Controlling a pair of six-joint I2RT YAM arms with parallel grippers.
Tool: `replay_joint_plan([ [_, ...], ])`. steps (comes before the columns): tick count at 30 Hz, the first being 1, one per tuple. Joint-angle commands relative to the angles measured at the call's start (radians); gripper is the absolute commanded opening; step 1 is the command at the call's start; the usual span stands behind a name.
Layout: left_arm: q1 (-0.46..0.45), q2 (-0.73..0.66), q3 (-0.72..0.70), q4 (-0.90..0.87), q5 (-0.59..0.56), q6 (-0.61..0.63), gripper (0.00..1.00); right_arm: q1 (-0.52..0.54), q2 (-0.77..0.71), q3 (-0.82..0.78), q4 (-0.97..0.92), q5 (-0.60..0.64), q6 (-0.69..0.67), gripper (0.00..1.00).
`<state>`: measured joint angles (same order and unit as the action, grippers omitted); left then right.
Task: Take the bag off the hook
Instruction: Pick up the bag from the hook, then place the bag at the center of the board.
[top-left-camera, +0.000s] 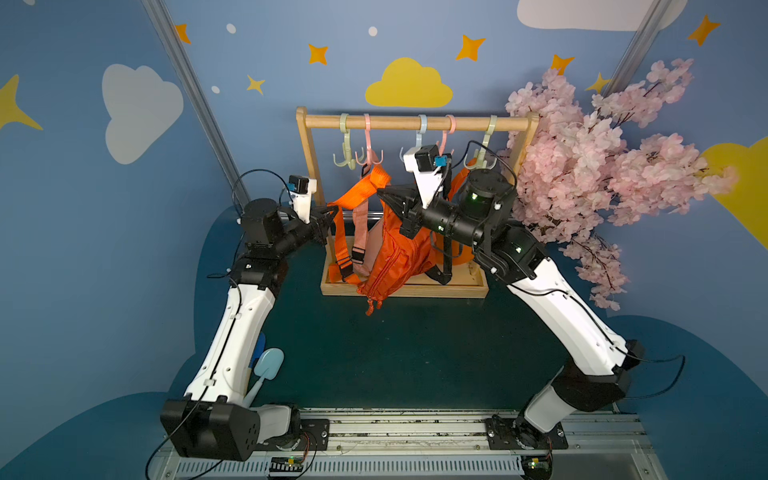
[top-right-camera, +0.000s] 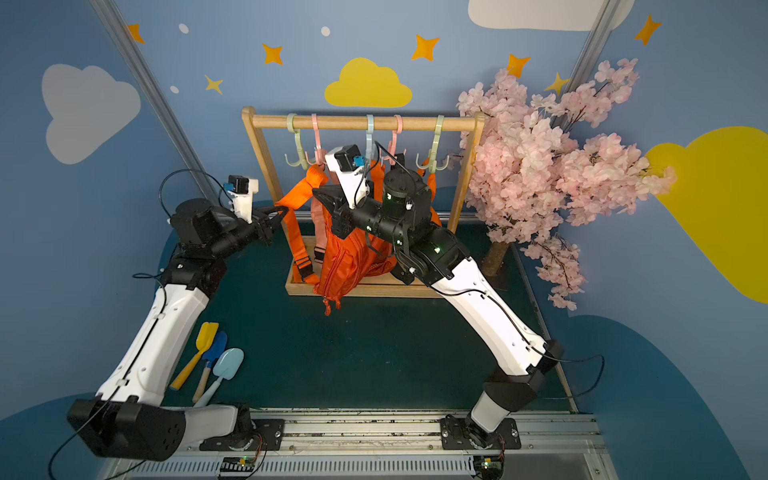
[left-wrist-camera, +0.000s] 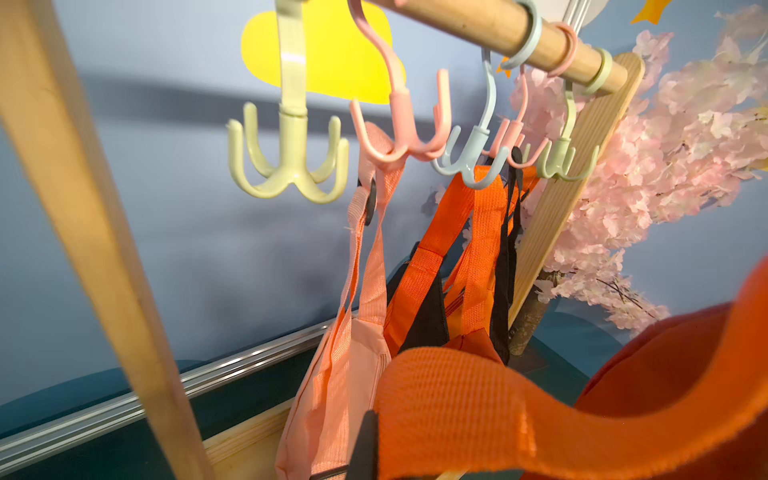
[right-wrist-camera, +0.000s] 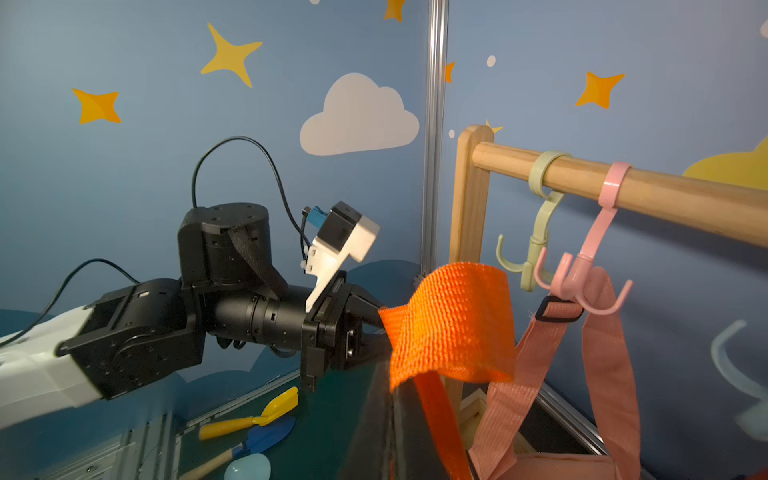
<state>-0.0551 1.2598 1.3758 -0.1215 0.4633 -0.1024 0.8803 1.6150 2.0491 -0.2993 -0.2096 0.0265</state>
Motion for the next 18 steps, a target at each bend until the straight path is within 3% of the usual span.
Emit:
replay_joint_plan([
  [1, 0.001, -0.075, -0.004, -0.099, -0.099, -0.013, 0.04, 0.029, -0.054, -0.064, 0.0, 0.011, 0.012, 0.0],
  [18, 0.0, -0.35, 0.014, -0.388, -0.304, -0.06, 0.04, 0.243, -0.274, -0.474, 0.018, 0.047, 0.057, 0.0],
])
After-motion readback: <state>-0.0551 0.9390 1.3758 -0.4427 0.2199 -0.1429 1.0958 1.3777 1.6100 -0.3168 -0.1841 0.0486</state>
